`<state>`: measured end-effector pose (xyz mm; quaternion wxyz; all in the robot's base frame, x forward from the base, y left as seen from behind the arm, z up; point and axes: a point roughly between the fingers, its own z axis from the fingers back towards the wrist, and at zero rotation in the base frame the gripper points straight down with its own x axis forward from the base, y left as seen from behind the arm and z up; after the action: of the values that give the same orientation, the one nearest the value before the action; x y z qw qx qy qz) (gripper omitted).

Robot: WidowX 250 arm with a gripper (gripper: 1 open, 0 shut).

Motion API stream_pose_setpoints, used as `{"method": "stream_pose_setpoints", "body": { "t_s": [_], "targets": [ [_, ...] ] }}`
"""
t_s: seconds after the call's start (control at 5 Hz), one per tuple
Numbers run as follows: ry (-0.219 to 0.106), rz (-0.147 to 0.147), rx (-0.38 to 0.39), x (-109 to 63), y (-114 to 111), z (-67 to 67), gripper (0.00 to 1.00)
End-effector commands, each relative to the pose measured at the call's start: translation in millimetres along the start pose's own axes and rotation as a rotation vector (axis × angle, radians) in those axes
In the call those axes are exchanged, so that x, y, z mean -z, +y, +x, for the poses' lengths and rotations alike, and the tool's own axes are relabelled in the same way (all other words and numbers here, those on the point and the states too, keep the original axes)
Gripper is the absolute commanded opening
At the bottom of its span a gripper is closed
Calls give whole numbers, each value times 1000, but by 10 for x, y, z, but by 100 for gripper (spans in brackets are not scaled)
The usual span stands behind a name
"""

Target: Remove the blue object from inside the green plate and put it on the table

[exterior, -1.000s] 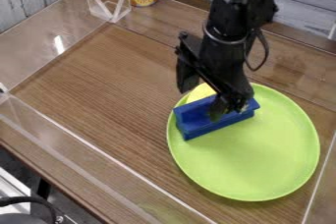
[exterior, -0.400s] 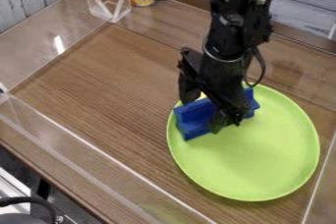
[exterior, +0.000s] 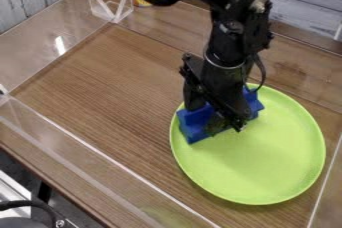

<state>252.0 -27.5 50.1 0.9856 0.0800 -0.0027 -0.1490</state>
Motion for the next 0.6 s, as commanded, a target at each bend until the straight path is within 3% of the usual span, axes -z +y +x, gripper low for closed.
{"method": "stream_pose_setpoints", "body": {
  "t_s": [0.0, 0.4],
  "targets": [
    [10, 17, 5, -101, 70, -3, 0],
    [75, 66, 47, -255, 152, -58, 0]
  ]
}}
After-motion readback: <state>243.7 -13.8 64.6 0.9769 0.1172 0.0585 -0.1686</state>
